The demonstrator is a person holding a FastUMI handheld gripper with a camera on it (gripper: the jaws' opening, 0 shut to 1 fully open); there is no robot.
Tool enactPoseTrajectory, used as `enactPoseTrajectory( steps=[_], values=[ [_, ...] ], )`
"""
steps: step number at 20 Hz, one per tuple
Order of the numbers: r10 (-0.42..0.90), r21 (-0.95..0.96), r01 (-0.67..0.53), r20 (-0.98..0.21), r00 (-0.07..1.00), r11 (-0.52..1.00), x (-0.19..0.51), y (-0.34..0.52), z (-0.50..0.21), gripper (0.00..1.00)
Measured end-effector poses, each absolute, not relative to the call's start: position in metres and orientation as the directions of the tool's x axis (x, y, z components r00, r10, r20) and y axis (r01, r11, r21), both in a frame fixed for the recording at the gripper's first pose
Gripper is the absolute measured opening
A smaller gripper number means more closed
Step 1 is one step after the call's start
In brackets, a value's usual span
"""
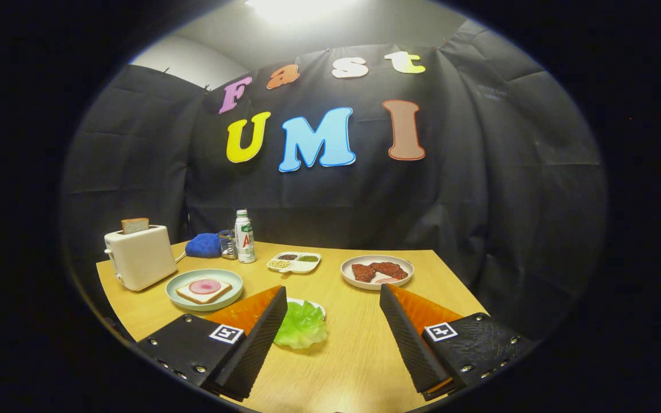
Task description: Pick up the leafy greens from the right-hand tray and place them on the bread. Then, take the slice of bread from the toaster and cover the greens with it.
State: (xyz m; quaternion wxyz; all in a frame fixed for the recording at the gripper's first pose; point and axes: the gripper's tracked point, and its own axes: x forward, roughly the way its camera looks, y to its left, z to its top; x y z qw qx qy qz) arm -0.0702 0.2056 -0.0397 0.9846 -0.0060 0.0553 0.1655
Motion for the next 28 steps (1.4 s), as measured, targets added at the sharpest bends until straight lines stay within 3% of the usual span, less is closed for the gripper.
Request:
enactPoseTrajectory(
  steps=[12, 21, 23, 24, 26, 28],
  values=[
    [0.397, 0.024, -0.418, -0.363, 0.843, 0.908, -0.046, 0.244, -0.120, 0.99],
    [0.380, -0.016, -0.450, -0.511, 0.771, 0.893, -0.036, 0.252, -0.158, 0.97],
    [0.386, -0.003, -0.455, -0.526, 0.758, 0.890, -0.038, 0.254, -0.159, 0.82],
    [0.388, -0.009, -0.461, -0.527, 0.756, 0.887, -0.034, 0.256, -0.165, 0.80],
    [0.370, -0.015, -0.440, -0.515, 0.773, 0.898, -0.034, 0.250, -0.155, 0.32],
    [0.373, -0.023, -0.446, -0.511, 0.775, 0.895, -0.036, 0.251, -0.154, 0.31]
  ],
)
